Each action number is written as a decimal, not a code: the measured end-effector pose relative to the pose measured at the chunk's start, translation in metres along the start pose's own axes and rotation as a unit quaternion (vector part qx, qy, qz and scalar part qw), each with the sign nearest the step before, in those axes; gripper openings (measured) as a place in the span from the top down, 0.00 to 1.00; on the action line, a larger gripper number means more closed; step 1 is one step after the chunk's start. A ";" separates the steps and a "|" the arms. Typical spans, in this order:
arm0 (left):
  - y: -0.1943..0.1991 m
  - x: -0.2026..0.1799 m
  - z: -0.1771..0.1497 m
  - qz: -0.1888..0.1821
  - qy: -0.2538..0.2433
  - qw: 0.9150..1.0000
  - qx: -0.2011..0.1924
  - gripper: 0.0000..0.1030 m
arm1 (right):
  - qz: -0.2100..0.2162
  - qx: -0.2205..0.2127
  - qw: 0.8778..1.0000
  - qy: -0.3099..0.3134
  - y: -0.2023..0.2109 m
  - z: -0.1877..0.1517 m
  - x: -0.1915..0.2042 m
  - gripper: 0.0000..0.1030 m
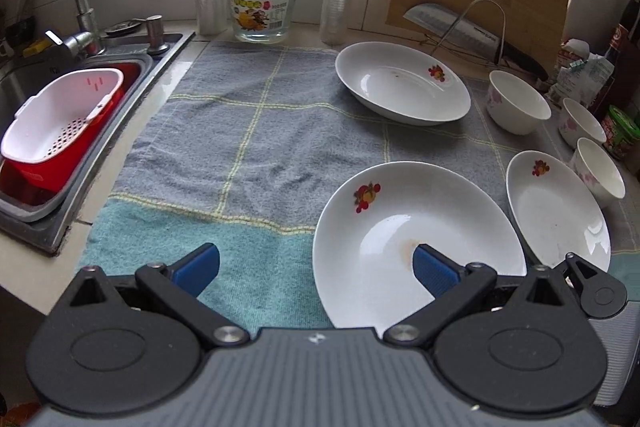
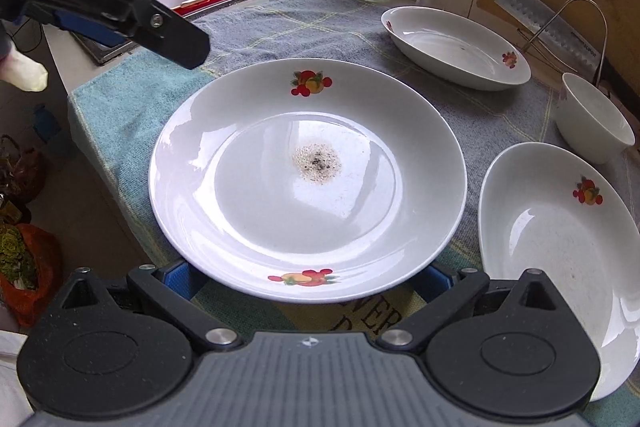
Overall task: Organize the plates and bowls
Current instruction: 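Move the left gripper to the stained white plate's rim and close it, then lift the stained plate with the left gripper and carry it toward the sink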
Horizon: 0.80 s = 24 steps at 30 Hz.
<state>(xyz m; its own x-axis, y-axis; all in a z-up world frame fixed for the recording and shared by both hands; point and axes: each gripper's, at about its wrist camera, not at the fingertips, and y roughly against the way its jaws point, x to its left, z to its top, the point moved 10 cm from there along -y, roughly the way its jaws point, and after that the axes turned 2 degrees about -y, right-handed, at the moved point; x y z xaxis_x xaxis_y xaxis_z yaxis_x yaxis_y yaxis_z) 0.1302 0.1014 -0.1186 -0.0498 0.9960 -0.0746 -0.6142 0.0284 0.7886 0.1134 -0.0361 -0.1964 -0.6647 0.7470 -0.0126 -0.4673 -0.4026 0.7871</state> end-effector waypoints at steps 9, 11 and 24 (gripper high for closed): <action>-0.063 -0.031 0.014 -0.106 -0.091 0.989 0.047 0.01 | -0.002 -0.024 1.000 -0.005 0.004 -0.004 0.001 0.00; -0.072 -0.035 0.015 -0.125 -0.108 0.985 0.057 0.01 | -0.005 -0.022 1.000 -0.008 0.004 -0.003 0.000 0.00; -0.089 -0.052 0.011 -0.161 -0.218 0.957 0.101 0.01 | -0.025 -0.029 0.999 -0.028 0.008 -0.006 0.001 0.00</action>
<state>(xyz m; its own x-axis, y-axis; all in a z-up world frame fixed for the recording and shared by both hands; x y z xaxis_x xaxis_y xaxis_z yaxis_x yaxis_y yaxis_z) 0.1960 0.0476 -0.1787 0.4774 0.8721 -0.1071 -0.3755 0.3127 0.8725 0.1052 -0.0417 -0.1941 -0.6059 0.7954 -0.0155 -0.5332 -0.3916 0.7499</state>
